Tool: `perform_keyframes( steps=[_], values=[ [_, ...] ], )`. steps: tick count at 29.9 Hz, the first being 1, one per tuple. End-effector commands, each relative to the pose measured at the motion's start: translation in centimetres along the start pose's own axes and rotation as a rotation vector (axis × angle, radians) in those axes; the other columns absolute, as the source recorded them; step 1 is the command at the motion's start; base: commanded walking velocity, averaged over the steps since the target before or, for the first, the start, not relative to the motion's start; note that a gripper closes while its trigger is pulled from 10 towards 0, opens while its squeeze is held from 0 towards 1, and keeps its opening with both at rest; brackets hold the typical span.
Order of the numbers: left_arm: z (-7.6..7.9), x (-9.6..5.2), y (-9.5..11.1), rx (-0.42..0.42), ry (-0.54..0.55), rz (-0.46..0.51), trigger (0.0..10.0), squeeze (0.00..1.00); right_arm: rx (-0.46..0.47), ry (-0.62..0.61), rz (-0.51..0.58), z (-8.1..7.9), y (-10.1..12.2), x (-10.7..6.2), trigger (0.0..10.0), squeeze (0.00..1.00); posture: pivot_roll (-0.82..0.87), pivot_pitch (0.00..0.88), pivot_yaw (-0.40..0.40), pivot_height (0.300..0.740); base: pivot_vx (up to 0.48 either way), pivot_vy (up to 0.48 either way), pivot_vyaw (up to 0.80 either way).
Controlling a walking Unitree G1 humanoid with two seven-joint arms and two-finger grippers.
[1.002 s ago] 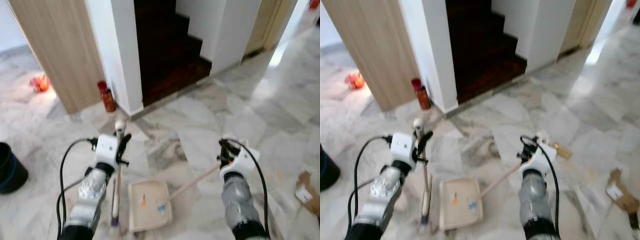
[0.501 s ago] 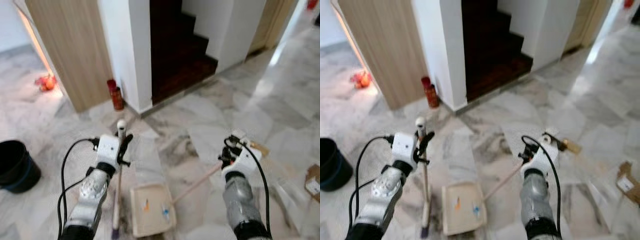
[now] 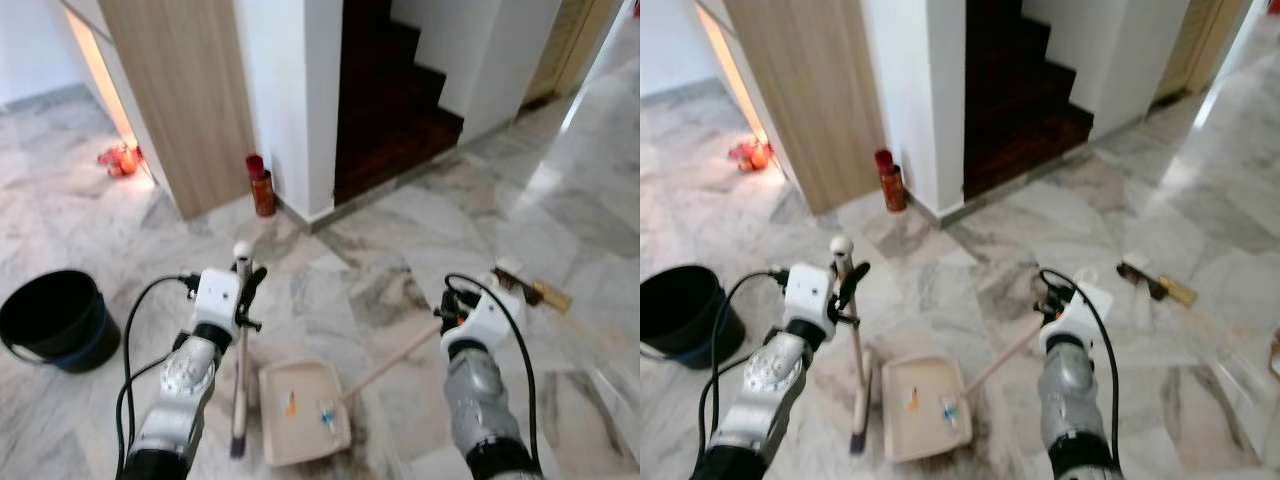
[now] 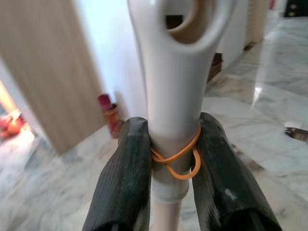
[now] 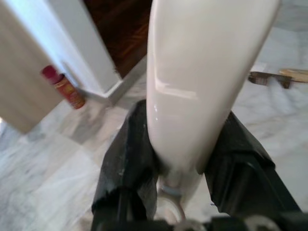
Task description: Sweep floor
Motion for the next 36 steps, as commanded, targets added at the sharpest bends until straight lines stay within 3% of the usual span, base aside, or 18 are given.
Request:
perform_keyframes(
  steps=[1, 12, 17, 36],
  values=[
    [-0.29, 0.28, 0.94, 0.028, 0.003, 0.034, 10.0, 0.0, 0.024, 0.02, 0.049, -0.77, 1.32, 0.34, 10.0, 0.0, 0.06, 0.0, 0.011, 0.74, 0.0, 0.349, 0.0],
    [-0.4, 0.25, 0.92, 0.033, 0.007, 0.032, 10.0, 0.0, 0.025, 0.023, 0.047, -0.88, 1.25, 0.31, 10.0, 0.0, 0.06, 0.0, 0.012, 0.74, 0.0, 0.344, 0.0],
    [-0.41, 0.24, 0.99, 0.038, 0.004, 0.038, 10.0, 0.0, 0.024, 0.027, 0.048, -0.98, 1.22, 0.28, 10.0, 0.0, 0.06, 0.0, 0.014, 0.74, 0.0, 0.0, 0.0],
    [-0.24, 0.29, 0.91, 0.048, -0.011, 0.03, 10.0, 0.0, 0.022, 0.032, 0.048, -1.05, 1.18, 0.25, 10.0, 0.0, 0.06, 0.0, 0.017, 0.74, 0.0, 0.0, 0.74]
  ],
)
Point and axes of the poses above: a point about 5 cm out from each wrist's last joint towards the gripper, its own x axis pointing out of the wrist towards the gripper, its own y axis along the axis of the wrist's last joint, z = x × y, the point moved 2 cm from there along x, pointing out of the wrist towards the gripper, and after that the axes turned 9 degrees about -x, right-handed, at the moved point
